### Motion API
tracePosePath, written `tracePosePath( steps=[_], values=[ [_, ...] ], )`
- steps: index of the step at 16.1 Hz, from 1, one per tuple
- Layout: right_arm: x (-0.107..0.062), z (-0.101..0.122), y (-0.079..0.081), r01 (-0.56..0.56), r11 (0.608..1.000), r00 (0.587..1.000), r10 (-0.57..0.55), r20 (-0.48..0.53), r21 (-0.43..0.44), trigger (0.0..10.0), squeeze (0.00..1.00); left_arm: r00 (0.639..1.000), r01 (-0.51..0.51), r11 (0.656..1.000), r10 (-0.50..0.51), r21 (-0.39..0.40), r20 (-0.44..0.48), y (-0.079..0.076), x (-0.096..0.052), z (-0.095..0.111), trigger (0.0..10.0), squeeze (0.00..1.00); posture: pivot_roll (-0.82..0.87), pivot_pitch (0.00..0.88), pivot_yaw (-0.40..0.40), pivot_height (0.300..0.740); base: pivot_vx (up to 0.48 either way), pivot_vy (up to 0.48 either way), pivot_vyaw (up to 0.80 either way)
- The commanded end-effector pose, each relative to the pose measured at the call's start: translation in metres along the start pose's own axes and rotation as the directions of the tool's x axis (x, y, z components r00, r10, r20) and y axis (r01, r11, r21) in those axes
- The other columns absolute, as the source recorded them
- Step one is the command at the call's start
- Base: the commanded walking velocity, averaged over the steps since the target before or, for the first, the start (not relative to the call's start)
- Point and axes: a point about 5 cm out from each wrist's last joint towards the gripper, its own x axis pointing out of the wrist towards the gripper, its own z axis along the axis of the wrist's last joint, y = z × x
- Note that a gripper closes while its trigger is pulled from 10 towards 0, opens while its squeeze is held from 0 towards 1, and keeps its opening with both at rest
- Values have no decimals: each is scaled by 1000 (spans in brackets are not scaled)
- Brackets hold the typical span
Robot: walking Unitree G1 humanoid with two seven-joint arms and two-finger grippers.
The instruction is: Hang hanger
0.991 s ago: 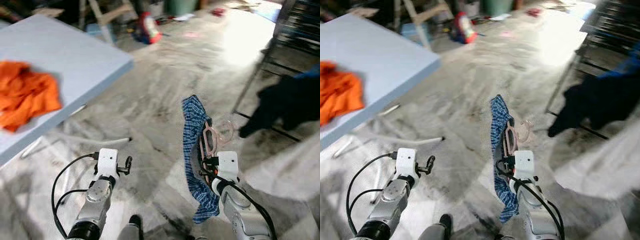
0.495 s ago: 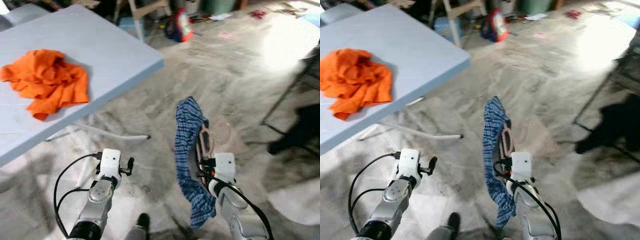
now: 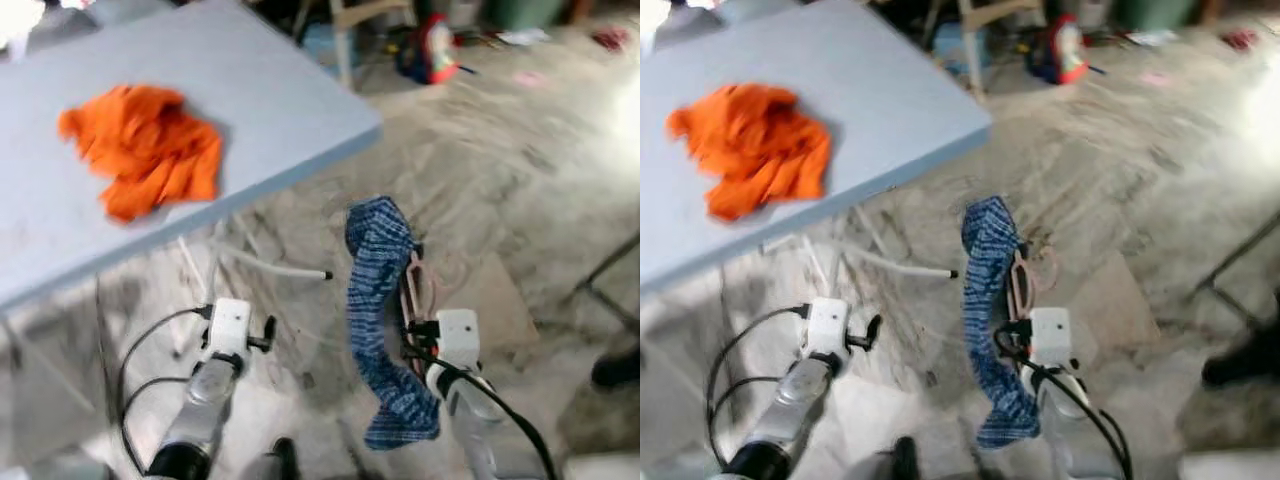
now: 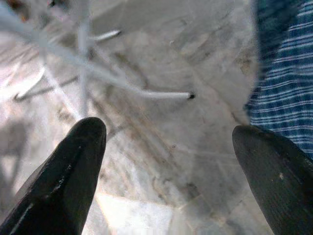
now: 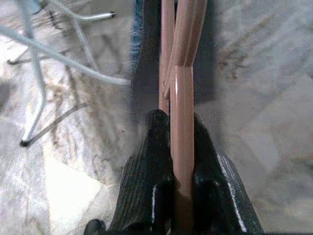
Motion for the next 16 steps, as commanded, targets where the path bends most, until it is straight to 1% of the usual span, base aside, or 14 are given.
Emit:
tracePosePath(
  steps=[1, 3, 10, 16],
  values=[
    [-1, 3, 7, -32, 999, 999, 32, 21, 6, 10000, 0, 1000, -17, 1000, 17, -10, -25, 3, -2, -6, 10000, 0, 23, 210, 38, 740, 0, 0, 694],
    [-1, 4, 7, -37, 999, 999, 37, 22, 9, 10000, 0, 999, -21, 1000, 21, -9, -24, 2, -2, -5, 10000, 0, 21, 209, 35, 740, 0, 0, 531],
    [-1, 4, 6, -32, 999, 999, 31, 18, 18, 10000, 0, 999, -18, 1000, 19, 4, -37, -2, 0, -5, 10000, 0, 15, 208, 36, 740, 0, 0, 0],
    [-1, 4, 4, -23, 1000, 1000, 23, 14, 20, 10000, 0, 999, -26, 1000, 27, 12, -45, -3, 2, -4, 10000, 0, 7, 205, 33, 740, -300, 0, 0]
  ],
)
